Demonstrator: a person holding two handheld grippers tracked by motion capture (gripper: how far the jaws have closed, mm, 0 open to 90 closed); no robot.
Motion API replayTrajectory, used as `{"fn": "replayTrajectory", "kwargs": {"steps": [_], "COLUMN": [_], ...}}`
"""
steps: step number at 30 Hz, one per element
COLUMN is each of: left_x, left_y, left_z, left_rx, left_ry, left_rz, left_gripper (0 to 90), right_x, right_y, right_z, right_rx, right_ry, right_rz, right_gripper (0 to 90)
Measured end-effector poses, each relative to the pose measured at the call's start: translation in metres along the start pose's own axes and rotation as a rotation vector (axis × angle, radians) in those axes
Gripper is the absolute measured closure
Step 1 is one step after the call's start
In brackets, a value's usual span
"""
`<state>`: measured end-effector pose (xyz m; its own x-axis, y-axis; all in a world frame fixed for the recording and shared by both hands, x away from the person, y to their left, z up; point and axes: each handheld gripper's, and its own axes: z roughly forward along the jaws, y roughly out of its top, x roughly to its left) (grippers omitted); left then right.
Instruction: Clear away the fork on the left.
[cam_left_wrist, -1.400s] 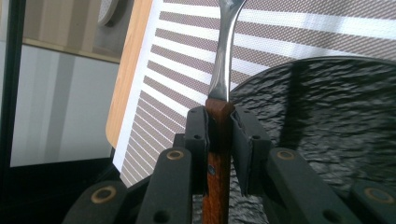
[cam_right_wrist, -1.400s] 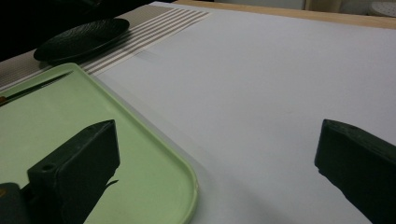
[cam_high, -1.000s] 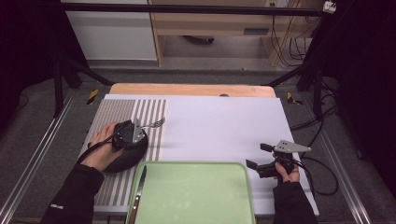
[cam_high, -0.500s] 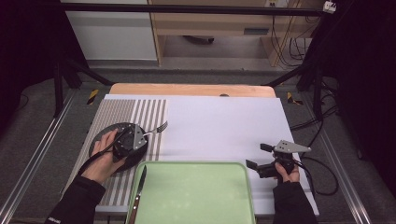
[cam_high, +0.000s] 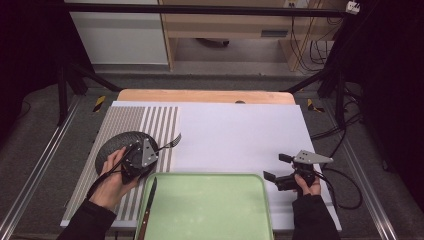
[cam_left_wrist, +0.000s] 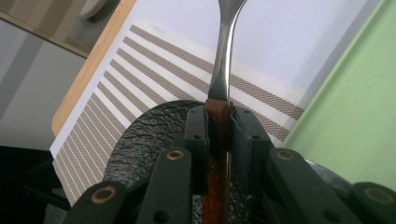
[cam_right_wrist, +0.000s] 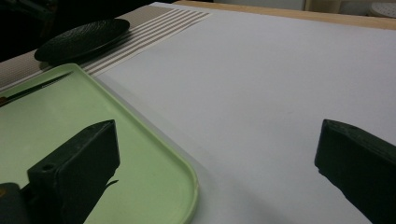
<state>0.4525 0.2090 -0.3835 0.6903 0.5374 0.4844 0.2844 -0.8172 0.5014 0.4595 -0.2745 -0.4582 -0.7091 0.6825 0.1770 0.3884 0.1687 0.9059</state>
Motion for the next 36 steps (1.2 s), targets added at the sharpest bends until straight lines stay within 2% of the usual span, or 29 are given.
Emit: {"fn": "replayTrajectory", "kwargs": {"steps": [7, 17, 21, 24, 26, 29, 32, 36], "left_x": [-0.010, -0.029, -0.037, -0.042, -0.045, -0.051, -0.056, -0.065], "left_y": [-0.001, 0.001, 0.002, 0.003, 0.004, 0.006, 0.007, 0.009], "left_z": [-0.010, -0.022, -0.023, -0.025, -0.027, -0.029, -0.030, -0.031], "left_rx": [-0.001, -0.004, -0.002, 0.004, 0.007, 0.016, 0.026, 0.041], "left_ry": [-0.021, -0.053, -0.072, -0.091, -0.118, -0.120, -0.151, -0.168], "left_rz": [-0.068, -0.126, -0.123, -0.136, -0.152, -0.145, -0.151, -0.140], "left_gripper": [76.6, 76.6, 76.6, 76.6, 76.6, 76.6, 76.6, 76.6], "right_x": [0.000, 0.000, 0.001, 0.001, 0.001, 0.001, 0.001, 0.001], "right_y": [0.000, 0.000, 0.000, 0.000, 0.000, 0.000, 0.000, 0.000], "right_z": [0.000, 0.000, 0.000, 0.000, 0.000, -0.001, 0.000, 0.000], "right_rx": [0.002, 0.003, 0.002, 0.000, -0.001, -0.002, -0.001, 0.000], "right_ry": [0.000, 0.000, 0.001, 0.002, 0.002, 0.002, 0.003, 0.002], "right_rz": [-0.004, -0.001, 0.002, 0.003, 0.003, 0.003, 0.004, 0.004], "right_gripper": [0.4, 0.4, 0.4, 0.4, 0.4, 0.4, 0.3, 0.4]}}
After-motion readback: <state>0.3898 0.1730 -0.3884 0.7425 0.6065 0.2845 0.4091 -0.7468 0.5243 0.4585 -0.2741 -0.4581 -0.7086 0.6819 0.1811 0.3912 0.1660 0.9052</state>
